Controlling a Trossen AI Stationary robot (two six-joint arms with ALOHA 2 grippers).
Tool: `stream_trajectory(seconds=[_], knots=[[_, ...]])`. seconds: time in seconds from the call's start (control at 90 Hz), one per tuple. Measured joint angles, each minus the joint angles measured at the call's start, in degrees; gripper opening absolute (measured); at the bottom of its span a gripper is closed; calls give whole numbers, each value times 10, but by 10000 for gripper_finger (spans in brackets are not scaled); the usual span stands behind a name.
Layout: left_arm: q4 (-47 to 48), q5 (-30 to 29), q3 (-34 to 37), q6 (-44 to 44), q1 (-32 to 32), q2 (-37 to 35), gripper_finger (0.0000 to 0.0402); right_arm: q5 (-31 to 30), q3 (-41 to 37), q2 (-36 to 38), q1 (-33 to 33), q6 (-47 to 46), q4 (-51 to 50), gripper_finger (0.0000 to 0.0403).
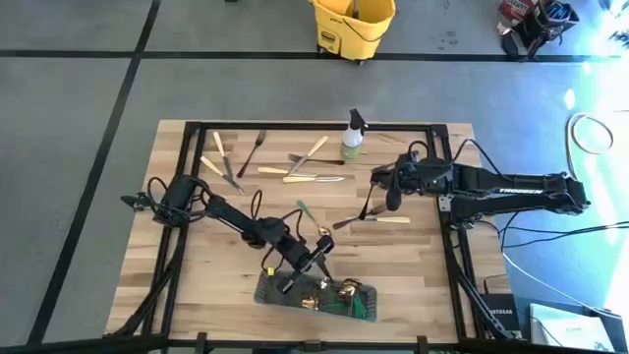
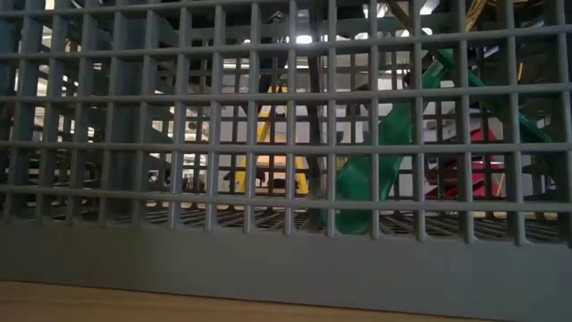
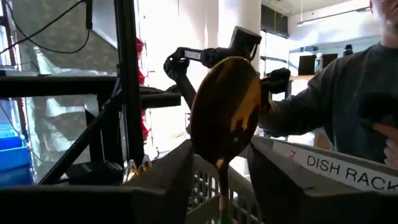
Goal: Sort silverware
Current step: Put the top green spoon into the gray cutlery rack, then put the black fork into the gray cutlery rack
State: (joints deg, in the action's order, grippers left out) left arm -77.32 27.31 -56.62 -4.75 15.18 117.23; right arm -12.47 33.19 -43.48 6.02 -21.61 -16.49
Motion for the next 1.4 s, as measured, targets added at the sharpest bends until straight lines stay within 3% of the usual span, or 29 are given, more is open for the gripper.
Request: stream_trajectory(seconds=[0.511, 0.778, 1.122, 1.256, 1.4], knots=[[-3, 4, 0, -14, -4, 0, 201, 5, 0, 0, 0, 0, 0, 1], [-70, 72, 17, -70, -45, -24, 219, 33, 0, 0, -1, -12, 23, 1], [-126, 21, 173, -69, -112, -131, 219, 80, 13, -14, -1, -8, 131, 0], [-125, -10, 248, -52, -126, -199, 219, 119, 36, -57, -3, 13, 179, 0], [-125, -45, 320, -32, -135, -287, 219, 121, 105, -147, -35, 56, 203, 0]])
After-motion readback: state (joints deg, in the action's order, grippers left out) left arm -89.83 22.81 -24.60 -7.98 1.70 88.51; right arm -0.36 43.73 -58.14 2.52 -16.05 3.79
